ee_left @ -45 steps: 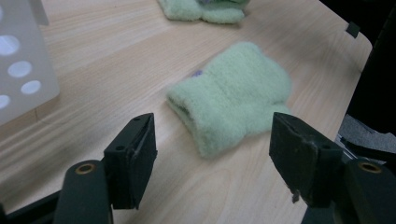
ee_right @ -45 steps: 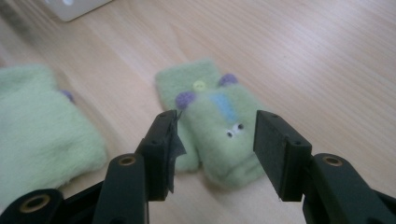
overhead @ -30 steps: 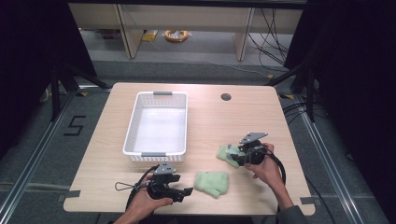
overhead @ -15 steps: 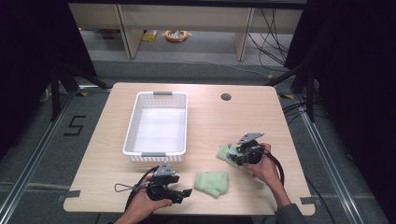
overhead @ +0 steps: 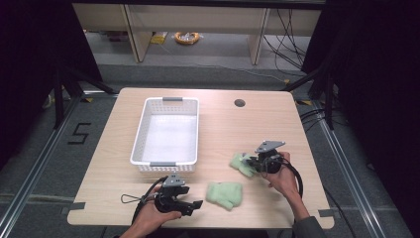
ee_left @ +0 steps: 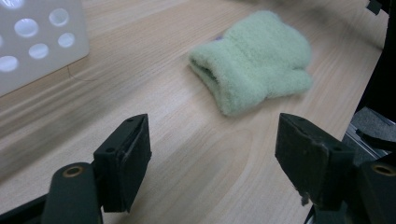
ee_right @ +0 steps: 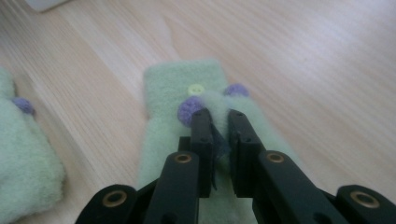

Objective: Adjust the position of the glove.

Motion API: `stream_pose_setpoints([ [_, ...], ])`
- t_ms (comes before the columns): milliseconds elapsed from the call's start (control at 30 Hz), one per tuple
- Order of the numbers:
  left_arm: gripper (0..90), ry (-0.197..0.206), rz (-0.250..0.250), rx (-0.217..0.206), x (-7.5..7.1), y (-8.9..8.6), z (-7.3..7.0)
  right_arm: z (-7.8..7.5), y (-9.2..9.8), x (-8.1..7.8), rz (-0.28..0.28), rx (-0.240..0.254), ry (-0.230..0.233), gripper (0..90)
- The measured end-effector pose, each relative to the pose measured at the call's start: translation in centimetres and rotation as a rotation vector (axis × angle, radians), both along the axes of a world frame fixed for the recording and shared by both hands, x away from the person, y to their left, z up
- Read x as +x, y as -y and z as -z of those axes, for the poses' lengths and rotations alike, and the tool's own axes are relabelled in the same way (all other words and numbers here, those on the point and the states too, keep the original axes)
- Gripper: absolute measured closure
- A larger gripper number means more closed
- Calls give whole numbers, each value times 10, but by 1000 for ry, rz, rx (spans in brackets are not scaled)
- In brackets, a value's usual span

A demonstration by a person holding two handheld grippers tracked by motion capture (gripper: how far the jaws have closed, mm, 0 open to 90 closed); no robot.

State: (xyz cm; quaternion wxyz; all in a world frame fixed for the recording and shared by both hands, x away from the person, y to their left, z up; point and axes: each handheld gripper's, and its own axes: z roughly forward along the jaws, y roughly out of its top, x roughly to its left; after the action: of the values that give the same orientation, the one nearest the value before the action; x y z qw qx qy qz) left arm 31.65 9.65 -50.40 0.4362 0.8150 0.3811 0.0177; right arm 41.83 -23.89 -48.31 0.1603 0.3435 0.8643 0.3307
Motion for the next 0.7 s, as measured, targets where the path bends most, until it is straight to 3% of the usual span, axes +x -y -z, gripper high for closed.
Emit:
stream_pose_setpoints([
  [33, 263, 0, -1, 1, 0, 0, 0, -5, 1, -1, -7, -8, 0, 827],
  [133, 263, 0, 3, 10, 1, -1, 1, -11, 4, -2, -24, 37, 27, 828],
  [200, 263, 0, 3, 10, 1, -1, 0, -12, 3, -2, -31, 32, 25, 828],
  [267, 263, 4, -6, 11, 0, 0, 0, -19, 3, -5, -51, 30, 62, 828],
  [333, 263, 0, -2, 8, 1, -1, 0, -20, 2, -7, -57, 33, 68, 828],
  [467, 263, 12, -18, 3, 2, -1, 2, -30, -2, -16, -84, 46, 85, 827],
  [533, 263, -6, -12, 8, 2, -3, 1, -34, -6, -23, -92, 55, 83, 827],
  [567, 262, -9, -17, 5, 2, -3, 0, -35, -8, -25, -122, 52, 104, 826],
  [700, 260, -2, -18, -2, 2, -3, 1, -42, -18, -40, -159, 69, 107, 825],
])
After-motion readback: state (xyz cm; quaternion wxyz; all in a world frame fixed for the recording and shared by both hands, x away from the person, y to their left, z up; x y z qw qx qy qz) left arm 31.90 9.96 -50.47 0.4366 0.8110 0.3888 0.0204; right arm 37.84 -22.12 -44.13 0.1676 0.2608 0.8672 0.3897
